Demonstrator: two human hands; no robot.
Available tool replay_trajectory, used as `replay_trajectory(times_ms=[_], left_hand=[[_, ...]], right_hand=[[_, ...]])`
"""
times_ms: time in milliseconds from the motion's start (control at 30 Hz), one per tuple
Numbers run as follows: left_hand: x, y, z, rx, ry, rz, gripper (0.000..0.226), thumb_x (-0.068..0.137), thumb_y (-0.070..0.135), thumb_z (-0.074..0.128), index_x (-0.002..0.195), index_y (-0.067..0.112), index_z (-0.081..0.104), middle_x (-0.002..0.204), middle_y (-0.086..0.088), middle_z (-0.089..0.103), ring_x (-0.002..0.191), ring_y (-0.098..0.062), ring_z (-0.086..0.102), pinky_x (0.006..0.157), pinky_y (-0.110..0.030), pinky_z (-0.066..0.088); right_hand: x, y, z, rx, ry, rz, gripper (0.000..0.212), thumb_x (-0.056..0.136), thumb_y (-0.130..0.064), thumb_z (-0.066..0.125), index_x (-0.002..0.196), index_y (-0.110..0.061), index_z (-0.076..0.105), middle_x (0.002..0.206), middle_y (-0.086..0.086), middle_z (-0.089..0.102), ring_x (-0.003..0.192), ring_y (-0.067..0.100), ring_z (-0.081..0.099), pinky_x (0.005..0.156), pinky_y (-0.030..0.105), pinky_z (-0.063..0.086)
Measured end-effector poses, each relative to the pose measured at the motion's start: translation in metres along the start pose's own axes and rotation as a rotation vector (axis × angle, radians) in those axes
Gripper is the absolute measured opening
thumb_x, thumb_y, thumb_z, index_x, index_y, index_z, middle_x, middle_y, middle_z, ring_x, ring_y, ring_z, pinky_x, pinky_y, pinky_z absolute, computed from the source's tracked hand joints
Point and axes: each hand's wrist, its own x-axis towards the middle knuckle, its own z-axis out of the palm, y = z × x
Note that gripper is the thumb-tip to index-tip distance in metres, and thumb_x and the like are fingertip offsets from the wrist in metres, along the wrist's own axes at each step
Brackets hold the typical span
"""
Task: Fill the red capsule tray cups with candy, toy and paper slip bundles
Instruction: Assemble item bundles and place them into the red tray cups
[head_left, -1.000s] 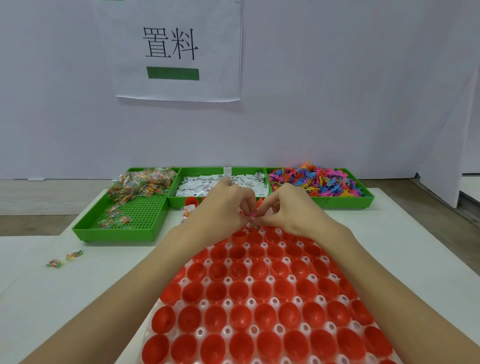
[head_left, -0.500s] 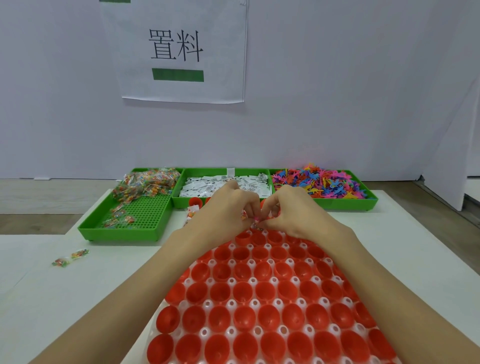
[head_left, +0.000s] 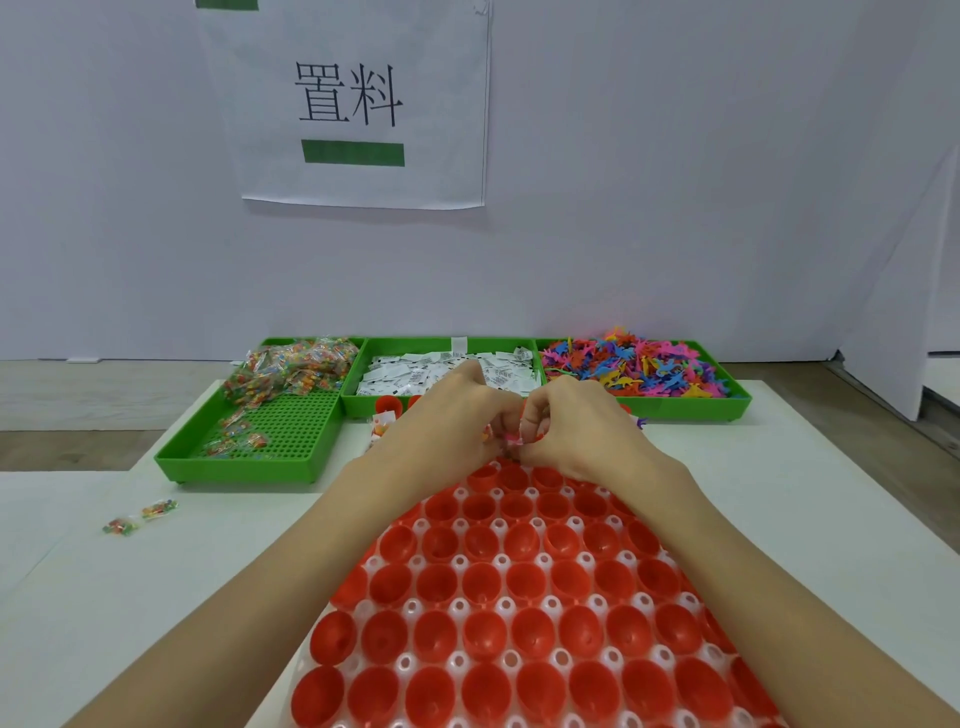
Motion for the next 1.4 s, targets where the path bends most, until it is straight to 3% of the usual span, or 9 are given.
replay_trajectory(times_ms=[233, 367, 567, 767, 833, 1000, 1167, 1300, 1400], left_hand=[[-0.004, 0.000, 0.002, 0.003, 0.032, -0.021, 0.013, 0.085, 0.017, 0.078, 0.096, 0.023, 0.075, 0.083, 0.009, 0.067, 0.091, -0.007, 0.036, 0.073, -0.026, 0.041], [-0.006, 0.002, 0.002, 0.000, 0.032, -0.014, 0.013, 0.085, 0.015, 0.077, 0.097, 0.021, 0.075, 0.083, 0.009, 0.068, 0.095, -0.008, 0.039, 0.077, -0.030, 0.047], [-0.005, 0.004, -0.001, -0.018, 0.003, 0.008, 0.013, 0.085, 0.013, 0.076, 0.096, 0.020, 0.074, 0.083, 0.011, 0.061, 0.097, -0.011, 0.044, 0.078, -0.034, 0.050], [-0.003, 0.004, 0.001, -0.008, -0.003, -0.007, 0.026, 0.088, 0.013, 0.074, 0.112, 0.020, 0.068, 0.081, 0.015, 0.062, 0.096, -0.006, 0.036, 0.076, -0.031, 0.048], [-0.002, 0.004, 0.001, -0.015, -0.005, -0.003, 0.023, 0.087, 0.012, 0.074, 0.108, 0.019, 0.069, 0.081, 0.014, 0.062, 0.095, -0.006, 0.038, 0.075, -0.030, 0.048], [0.000, 0.003, -0.002, -0.029, -0.013, 0.011, 0.013, 0.083, 0.010, 0.078, 0.091, 0.021, 0.075, 0.075, 0.018, 0.060, 0.093, -0.011, 0.042, 0.073, -0.027, 0.045], [-0.001, 0.004, 0.000, -0.032, 0.012, -0.013, 0.014, 0.085, 0.014, 0.077, 0.092, 0.025, 0.076, 0.081, 0.017, 0.068, 0.093, -0.010, 0.041, 0.076, -0.028, 0.046], [0.002, 0.004, -0.002, 0.002, 0.021, 0.001, 0.008, 0.087, 0.020, 0.079, 0.091, 0.027, 0.080, 0.072, 0.028, 0.054, 0.090, -0.008, 0.039, 0.075, -0.022, 0.036], [0.001, 0.003, -0.003, -0.014, 0.013, -0.017, 0.011, 0.089, 0.021, 0.077, 0.097, 0.026, 0.082, 0.080, 0.021, 0.068, 0.095, -0.009, 0.042, 0.076, -0.022, 0.037]], right_hand=[[-0.001, 0.006, -0.021, 0.076, -0.074, -0.109, 0.010, 0.080, -0.020, 0.083, 0.082, -0.029, 0.082, 0.054, -0.015, 0.053, 0.049, -0.010, 0.052, 0.048, 0.007, 0.037], [-0.003, 0.005, -0.031, 0.020, -0.194, -0.162, 0.008, 0.084, -0.026, 0.082, 0.090, -0.031, 0.084, 0.043, -0.031, 0.049, 0.051, -0.019, 0.048, 0.050, 0.004, 0.038], [-0.007, 0.002, -0.031, 0.016, -0.254, -0.152, 0.013, 0.092, -0.025, 0.073, 0.094, -0.034, 0.082, 0.040, -0.032, 0.047, 0.047, -0.016, 0.048, 0.046, 0.009, 0.034], [-0.010, -0.001, -0.032, -0.104, -0.233, -0.165, 0.050, 0.087, 0.001, 0.047, 0.093, -0.036, 0.080, 0.039, -0.031, 0.046, 0.039, -0.005, 0.048, 0.045, 0.015, 0.035], [-0.010, -0.003, -0.030, -0.133, -0.212, -0.176, 0.051, 0.086, 0.001, 0.047, 0.094, -0.037, 0.080, 0.049, -0.019, 0.051, 0.044, -0.015, 0.048, 0.043, 0.014, 0.030], [-0.008, -0.002, -0.022, -0.156, -0.250, -0.174, 0.056, 0.086, 0.000, 0.045, 0.104, -0.042, 0.077, 0.086, -0.007, 0.059, 0.052, 0.001, 0.041, 0.059, 0.025, 0.045], [-0.007, 0.002, -0.033, -0.014, -0.296, -0.159, 0.058, 0.086, 0.004, 0.041, 0.095, -0.035, 0.082, 0.046, -0.018, 0.056, 0.039, 0.011, 0.040, 0.043, 0.017, 0.035], [-0.004, 0.009, -0.041, 0.099, -0.226, -0.133, 0.054, 0.086, 0.004, 0.044, 0.084, -0.034, 0.083, 0.040, -0.008, 0.046, 0.034, 0.011, 0.028, 0.038, 0.018, 0.029], [-0.003, 0.013, -0.043, 0.127, -0.182, -0.126, 0.055, 0.087, 0.005, 0.046, 0.079, -0.036, 0.082, 0.041, -0.004, 0.044, 0.034, 0.010, 0.028, 0.037, 0.017, 0.027]])
